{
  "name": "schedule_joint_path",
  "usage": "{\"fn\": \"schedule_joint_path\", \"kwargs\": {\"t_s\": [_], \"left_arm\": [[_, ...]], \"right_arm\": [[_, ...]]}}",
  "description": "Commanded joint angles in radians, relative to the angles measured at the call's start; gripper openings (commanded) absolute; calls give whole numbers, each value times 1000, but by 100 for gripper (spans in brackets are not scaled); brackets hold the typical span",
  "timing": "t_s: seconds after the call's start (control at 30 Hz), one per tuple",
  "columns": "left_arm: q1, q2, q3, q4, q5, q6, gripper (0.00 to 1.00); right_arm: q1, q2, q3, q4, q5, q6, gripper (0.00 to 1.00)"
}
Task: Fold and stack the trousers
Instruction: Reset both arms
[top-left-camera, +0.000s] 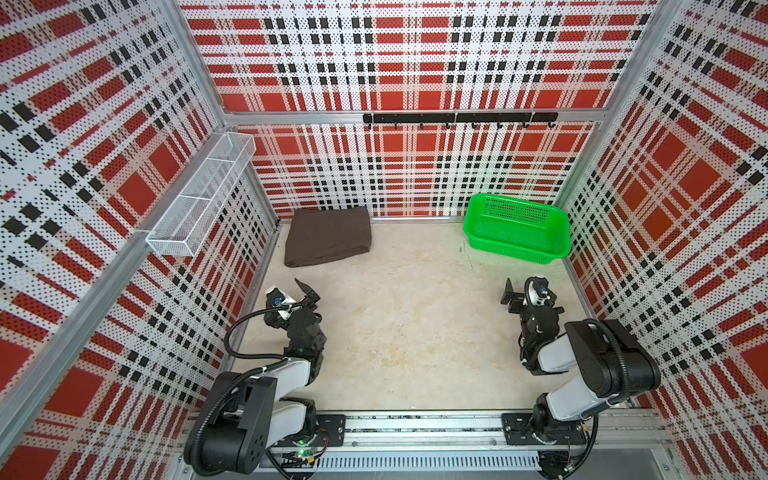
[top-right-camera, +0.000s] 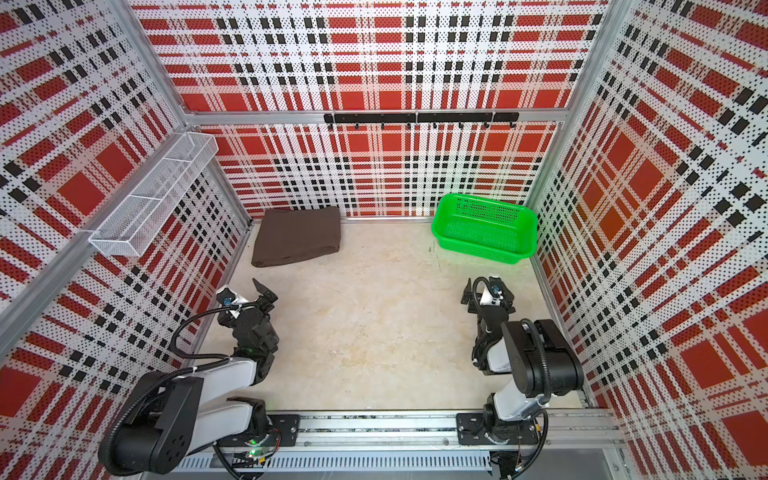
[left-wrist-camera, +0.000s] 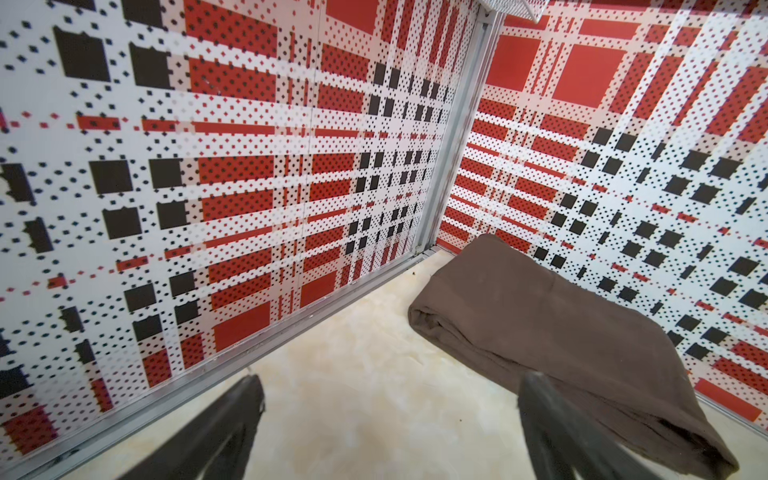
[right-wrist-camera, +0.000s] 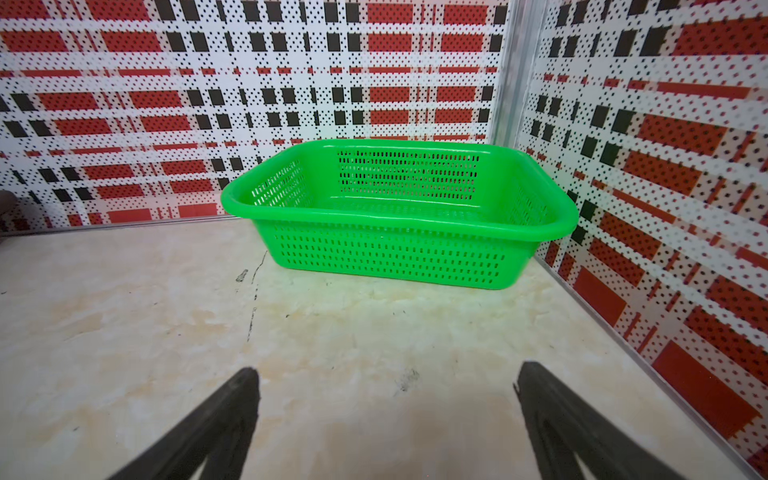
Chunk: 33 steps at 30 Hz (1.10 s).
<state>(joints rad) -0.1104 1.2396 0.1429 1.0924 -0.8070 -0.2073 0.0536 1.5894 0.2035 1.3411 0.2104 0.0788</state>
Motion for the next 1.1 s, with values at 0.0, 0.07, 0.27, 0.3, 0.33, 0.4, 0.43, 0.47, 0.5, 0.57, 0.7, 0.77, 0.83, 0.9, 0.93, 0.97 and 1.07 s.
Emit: {"fn": "schedule_joint_path", "kwargs": {"t_s": [0.0,0.07,0.27,0.3,0.33,0.4,0.43,0.47,0.5,0.57,0.7,0.77,0.83,0.9,0.93,0.97,1.07], "left_arm": [[40,56,-34,172,56,21,98],[59,127,-42,271,102,29,98],[9,284,44,325,236,176,98],[3,304,58,328,238,198,98],[24,301,64,305,274,178,98],[53,312,68,268,339,152,98],[61,340,53,348,355,151,98],[62,347,45,375,359,158,98],[62,340,49,352,358,154,98],[61,340,47,358,357,152,98],[61,341,46,357,356,153,98],[61,340,46,358,357,152,98],[61,340,46,359,356,153,98],[60,340,46,359,357,152,98],[60,340,46,359,355,152,98],[61,340,46,358,356,153,98],[61,339,46,359,356,153,98]], "right_arm": [[-7,-16,34,-75,-15,-5,100],[-6,-15,35,-75,-13,-2,100],[-9,-17,56,-120,40,19,100],[-10,-18,58,-128,44,19,100],[-8,-18,65,-141,48,21,100],[-11,-18,66,-142,50,21,100],[-9,-18,64,-140,50,20,100],[-10,-18,65,-142,51,20,100],[-9,-18,64,-140,53,19,100],[-9,-16,66,-143,58,19,100],[-4,-16,66,-144,66,15,100],[-2,-14,66,-143,69,14,100],[-3,-14,68,-144,68,14,100],[-3,-14,68,-143,68,14,100],[-3,-15,67,-143,67,13,100],[-2,-16,67,-144,69,14,100],[-3,-16,67,-145,69,13,100]]}}
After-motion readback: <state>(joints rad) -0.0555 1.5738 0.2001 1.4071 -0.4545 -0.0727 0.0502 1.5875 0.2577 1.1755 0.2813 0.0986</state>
